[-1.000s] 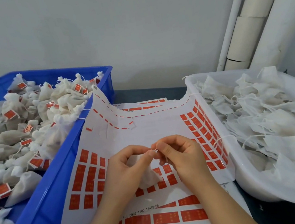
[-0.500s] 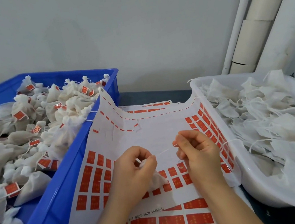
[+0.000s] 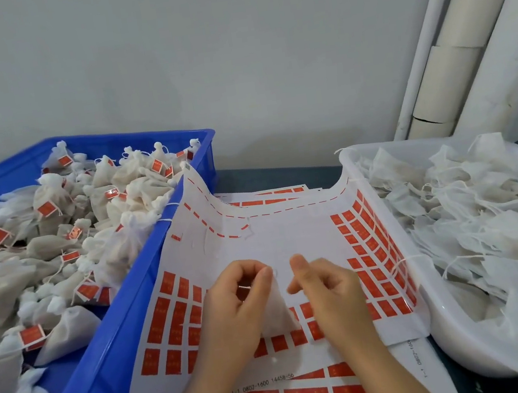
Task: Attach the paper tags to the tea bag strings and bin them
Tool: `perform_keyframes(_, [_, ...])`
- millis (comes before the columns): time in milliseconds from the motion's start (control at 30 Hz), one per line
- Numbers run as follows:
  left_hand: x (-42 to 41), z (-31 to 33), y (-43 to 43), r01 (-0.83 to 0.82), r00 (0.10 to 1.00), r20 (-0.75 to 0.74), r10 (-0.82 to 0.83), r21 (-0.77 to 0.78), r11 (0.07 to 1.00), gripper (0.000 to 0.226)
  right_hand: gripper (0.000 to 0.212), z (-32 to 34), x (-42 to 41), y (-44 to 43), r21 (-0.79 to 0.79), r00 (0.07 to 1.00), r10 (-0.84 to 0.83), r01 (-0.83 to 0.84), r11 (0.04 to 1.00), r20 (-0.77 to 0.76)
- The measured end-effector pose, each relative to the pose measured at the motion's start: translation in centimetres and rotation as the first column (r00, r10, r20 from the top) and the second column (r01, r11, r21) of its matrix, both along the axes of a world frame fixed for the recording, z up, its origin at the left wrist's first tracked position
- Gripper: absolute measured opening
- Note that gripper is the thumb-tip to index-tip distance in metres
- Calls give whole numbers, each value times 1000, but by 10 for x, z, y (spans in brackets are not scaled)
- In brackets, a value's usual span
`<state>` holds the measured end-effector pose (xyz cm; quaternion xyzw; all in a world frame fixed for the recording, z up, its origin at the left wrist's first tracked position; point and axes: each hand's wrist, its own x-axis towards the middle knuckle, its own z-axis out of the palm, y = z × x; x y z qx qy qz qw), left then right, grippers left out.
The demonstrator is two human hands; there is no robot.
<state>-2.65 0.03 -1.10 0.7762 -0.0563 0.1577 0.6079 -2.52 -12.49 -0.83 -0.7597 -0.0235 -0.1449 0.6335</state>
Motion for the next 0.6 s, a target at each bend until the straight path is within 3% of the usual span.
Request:
perform_keyframes(100, [-1,-1,-2,38,998,52,-40,41,998,10,52,-2,-2,7,-30,990,104,-107,994,-95])
perform_keyframes(333, [0,-5,-4,41,992,112,-62,180,983,17,12,4,-2,3,165,984,133,-113,980,-117])
perform_keyframes(600, [1,-4,-3,37,989,131,-73,266,963,28,12,1,-2,9,324,981,100,-41,945,-167])
